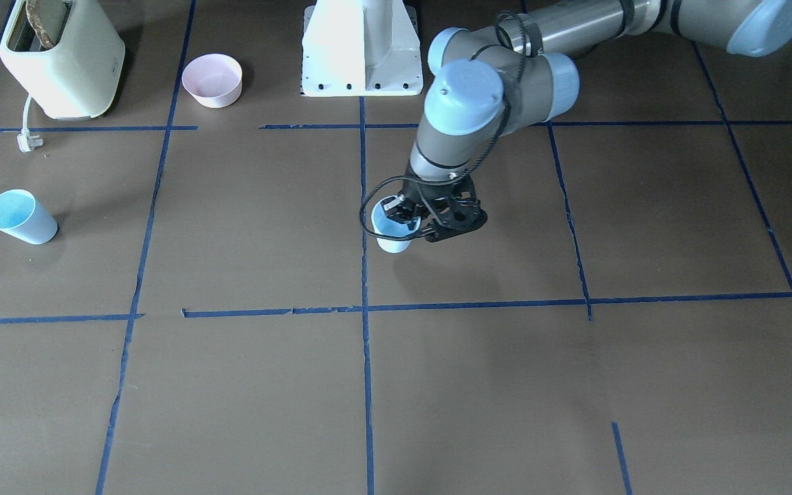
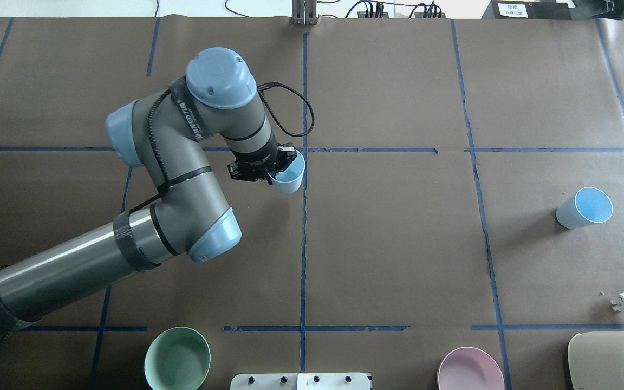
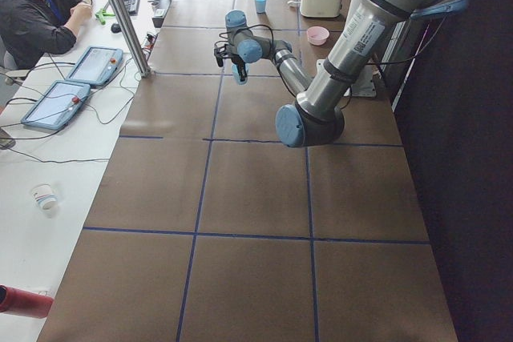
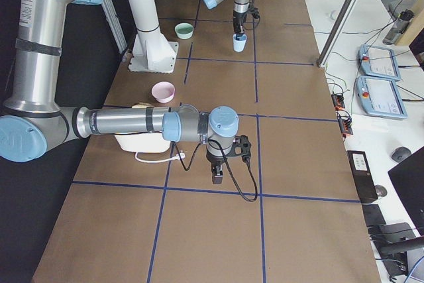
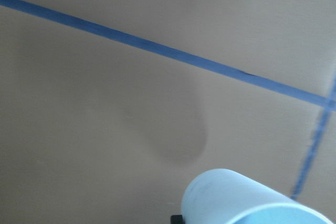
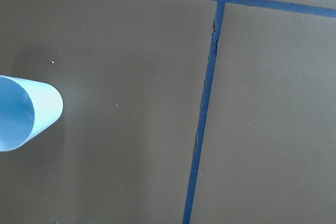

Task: Stack blue cups with both arms
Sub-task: 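Carry the light-blue cup with the left gripper to the table center, then release the cup upright and withdraw the left gripper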

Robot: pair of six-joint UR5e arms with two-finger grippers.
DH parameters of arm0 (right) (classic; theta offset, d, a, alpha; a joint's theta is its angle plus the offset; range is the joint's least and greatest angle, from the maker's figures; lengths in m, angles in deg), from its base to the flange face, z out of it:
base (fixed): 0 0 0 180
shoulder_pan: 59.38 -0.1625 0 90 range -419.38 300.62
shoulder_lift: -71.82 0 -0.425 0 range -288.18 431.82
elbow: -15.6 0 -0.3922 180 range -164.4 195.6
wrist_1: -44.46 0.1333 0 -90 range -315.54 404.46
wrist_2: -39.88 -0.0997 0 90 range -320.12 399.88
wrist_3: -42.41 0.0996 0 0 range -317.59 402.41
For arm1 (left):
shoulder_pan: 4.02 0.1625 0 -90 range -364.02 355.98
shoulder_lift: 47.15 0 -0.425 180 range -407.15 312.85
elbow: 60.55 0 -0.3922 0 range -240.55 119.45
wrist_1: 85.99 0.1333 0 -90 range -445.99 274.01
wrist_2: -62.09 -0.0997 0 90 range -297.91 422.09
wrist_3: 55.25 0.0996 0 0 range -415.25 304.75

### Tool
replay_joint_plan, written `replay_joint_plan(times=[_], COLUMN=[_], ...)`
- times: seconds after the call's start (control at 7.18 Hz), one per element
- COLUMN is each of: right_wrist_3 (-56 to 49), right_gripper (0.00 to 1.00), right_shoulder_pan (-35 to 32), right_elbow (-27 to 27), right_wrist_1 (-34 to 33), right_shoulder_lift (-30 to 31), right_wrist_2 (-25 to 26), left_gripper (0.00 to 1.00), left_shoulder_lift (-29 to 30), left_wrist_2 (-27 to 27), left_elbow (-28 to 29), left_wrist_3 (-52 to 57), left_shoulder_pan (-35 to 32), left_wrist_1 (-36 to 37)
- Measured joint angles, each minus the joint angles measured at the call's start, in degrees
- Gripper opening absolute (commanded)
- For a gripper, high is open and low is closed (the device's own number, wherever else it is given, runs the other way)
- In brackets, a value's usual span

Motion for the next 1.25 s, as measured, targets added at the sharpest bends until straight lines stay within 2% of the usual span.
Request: replay_joint_plan(times=[0.14,0.28,0.42,0.56,0.7,0.98,1.11,1.25], right_wrist_3=[0.0,0.0,0.0,0.0,-0.02,0.02,0.13,0.21], right_gripper=[1.0,1.0,1.0,1.0,1.0,1.0,1.0,1.0], right_shoulder_pan=[0.0,0.0,0.0,0.0,0.0,0.0,0.0,0.0], right_elbow=[0.0,0.0,0.0,0.0,-0.17,-0.74,-0.82,-0.97], right_wrist_1=[0.0,0.0,0.0,0.0,0.02,1.88,3.76,4.91], right_shoulder_lift=[0.0,0.0,0.0,-0.02,-0.05,-0.07,-0.03,-0.05], right_wrist_2=[-0.02,-0.06,-0.08,-0.08,-0.09,-0.09,-0.11,-0.17], left_gripper=[0.11,0.29,0.63,0.9,1.0,1.0,1.0,1.0], left_shoulder_lift=[1.58,2.09,2.21,2.24,2.26,1.89,0.29,-2.61], left_wrist_2=[-1.45,-2.38,-2.76,-2.93,-3.19,-3.6,-2.8,-1.02], left_elbow=[1.9,3.0,4.03,5.22,6.09,4.98,0.88,-5.75], left_wrist_3=[-0.65,-0.8,-0.82,-0.79,-0.65,0.57,3.38,9.27], left_shoulder_pan=[1.52,2.6,3.23,3.57,3.73,3.24,1.89,-0.66], left_wrist_1=[-0.18,-0.48,-1.25,-2.44,-3.32,-3.01,-0.02,5.86])
